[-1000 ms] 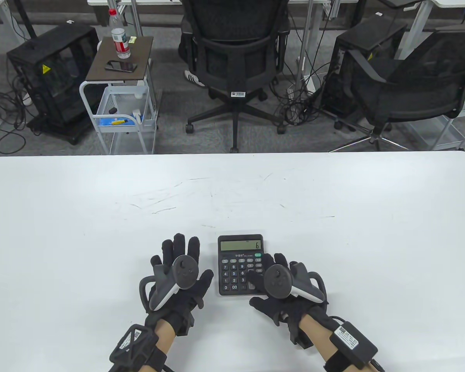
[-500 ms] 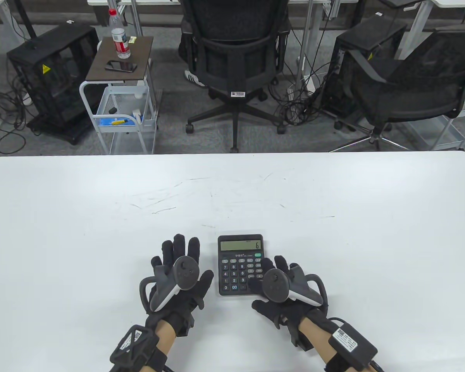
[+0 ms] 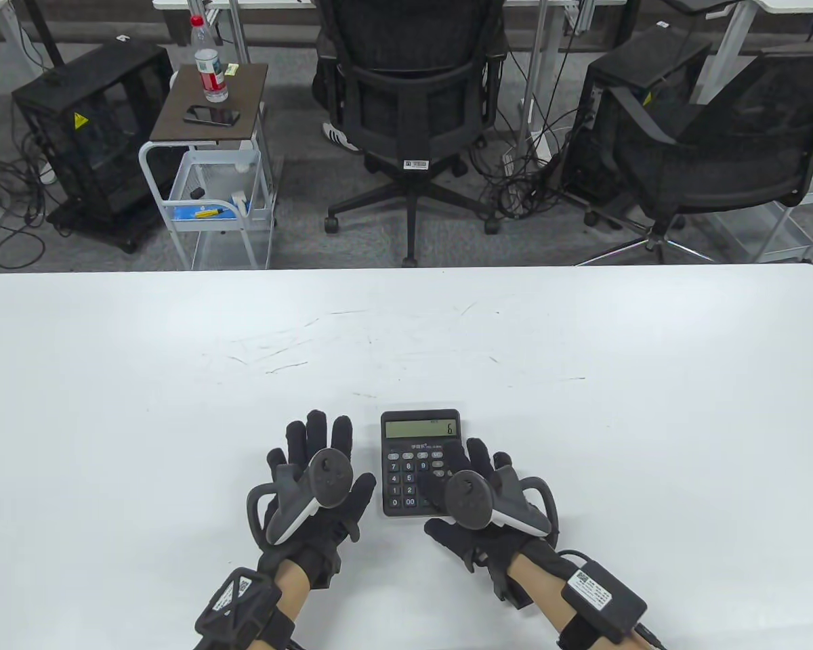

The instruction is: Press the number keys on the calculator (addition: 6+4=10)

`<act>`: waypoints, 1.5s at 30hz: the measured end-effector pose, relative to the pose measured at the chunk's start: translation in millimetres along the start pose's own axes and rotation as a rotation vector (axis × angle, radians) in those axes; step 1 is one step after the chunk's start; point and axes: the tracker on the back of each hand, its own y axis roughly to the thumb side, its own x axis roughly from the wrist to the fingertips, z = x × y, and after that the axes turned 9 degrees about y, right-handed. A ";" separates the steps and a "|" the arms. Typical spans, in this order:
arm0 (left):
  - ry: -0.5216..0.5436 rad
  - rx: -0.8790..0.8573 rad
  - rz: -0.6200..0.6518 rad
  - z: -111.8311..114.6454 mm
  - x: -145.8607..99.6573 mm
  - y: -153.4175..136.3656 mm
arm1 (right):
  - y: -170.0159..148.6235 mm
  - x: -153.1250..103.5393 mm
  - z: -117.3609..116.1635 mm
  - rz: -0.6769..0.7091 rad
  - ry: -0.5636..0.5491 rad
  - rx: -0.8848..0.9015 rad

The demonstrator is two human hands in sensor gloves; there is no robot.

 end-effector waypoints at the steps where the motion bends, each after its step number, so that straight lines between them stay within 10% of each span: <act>1: 0.001 0.002 0.001 0.2 -0.1 0.5 | 4.3 2.8 0.8 0.000 0.008 -0.008; 30: -0.002 -0.010 -0.007 -0.6 -0.5 -1.4 | 29.2 35.5 -7.1 -0.027 0.047 -0.054; 45: -0.003 0.000 0.005 0.1 -1.0 0.8 | -13.7 11.0 7.4 -0.062 0.027 0.052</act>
